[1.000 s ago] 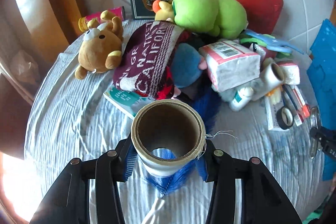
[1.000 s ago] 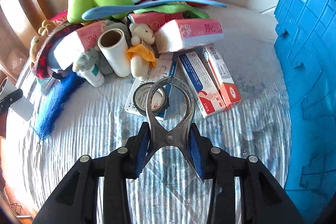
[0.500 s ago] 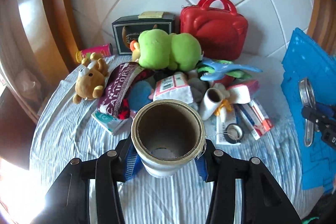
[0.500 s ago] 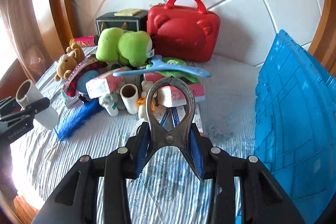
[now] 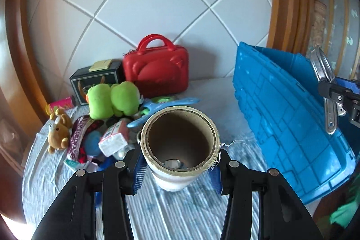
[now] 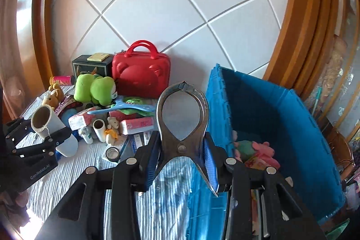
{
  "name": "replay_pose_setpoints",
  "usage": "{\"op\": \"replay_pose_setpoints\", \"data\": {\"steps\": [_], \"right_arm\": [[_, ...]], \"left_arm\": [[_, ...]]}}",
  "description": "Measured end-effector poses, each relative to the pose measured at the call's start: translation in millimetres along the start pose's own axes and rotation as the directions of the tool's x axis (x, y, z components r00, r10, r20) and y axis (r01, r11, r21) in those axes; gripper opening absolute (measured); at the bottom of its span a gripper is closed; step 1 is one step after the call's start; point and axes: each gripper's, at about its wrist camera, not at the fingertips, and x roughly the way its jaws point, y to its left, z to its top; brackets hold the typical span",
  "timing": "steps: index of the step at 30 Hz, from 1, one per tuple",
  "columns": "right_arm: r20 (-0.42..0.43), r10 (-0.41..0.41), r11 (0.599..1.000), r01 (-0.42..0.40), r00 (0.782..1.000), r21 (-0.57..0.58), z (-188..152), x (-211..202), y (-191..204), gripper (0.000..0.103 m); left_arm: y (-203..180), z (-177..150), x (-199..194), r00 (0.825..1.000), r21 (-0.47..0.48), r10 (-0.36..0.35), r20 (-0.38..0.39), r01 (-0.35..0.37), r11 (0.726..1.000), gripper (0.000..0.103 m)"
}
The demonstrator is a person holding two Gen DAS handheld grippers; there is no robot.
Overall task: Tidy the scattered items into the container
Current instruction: 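Carry the lint roller with the left gripper over the blue bin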
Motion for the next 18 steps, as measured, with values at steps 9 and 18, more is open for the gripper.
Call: {"op": "replay_pose_setpoints", "data": {"steps": [9, 18], "right_arm": [[0.048, -0.061, 0.998, 0.06, 0.997, 0.021, -29.5, -21.9, -134.0, 0.037], [-0.01, -0.085, 0.996, 0.086, 0.996, 0.032, -65.5, -2.4, -268.7, 0.037]], "left_arm": [[-147.2, 31.7, -16.7, 0.994, 0.065, -0.078, 0.074, 0.074, 0.995, 0.046], [-295.5, 52.7, -13.0, 0.991, 0.079, -0.114, 0.064, 0.109, 0.991, 0.046]]}}
